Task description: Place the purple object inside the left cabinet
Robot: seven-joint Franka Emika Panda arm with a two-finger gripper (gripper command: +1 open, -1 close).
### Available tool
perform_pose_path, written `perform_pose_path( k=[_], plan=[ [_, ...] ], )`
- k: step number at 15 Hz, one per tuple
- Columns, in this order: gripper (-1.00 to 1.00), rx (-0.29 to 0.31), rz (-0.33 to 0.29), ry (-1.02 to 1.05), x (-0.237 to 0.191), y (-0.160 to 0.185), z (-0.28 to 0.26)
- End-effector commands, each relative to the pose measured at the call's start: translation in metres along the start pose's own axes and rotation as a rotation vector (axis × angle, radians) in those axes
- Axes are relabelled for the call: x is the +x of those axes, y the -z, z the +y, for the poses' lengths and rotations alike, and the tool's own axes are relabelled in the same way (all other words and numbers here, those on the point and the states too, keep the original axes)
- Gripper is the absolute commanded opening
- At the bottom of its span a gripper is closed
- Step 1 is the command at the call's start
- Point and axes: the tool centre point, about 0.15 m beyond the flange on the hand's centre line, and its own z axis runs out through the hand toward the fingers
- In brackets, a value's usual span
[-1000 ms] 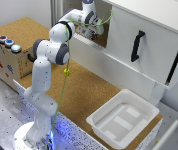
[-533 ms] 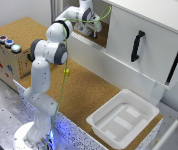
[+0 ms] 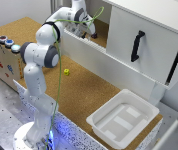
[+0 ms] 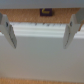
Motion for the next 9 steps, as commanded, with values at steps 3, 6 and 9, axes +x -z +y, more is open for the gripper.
perform_pose_path(
  k=[3, 6, 9],
  plan=[
    [1.0, 0.089, 0.069, 0.207, -0.123, -0.051, -0.005],
    [1.0, 0.07, -0.018, 0.301, -0.128, -0.09, -0.008],
    [1.0, 0.053, -0.05, 0.393, -0.13, -0.123, -0.022]
  ],
)
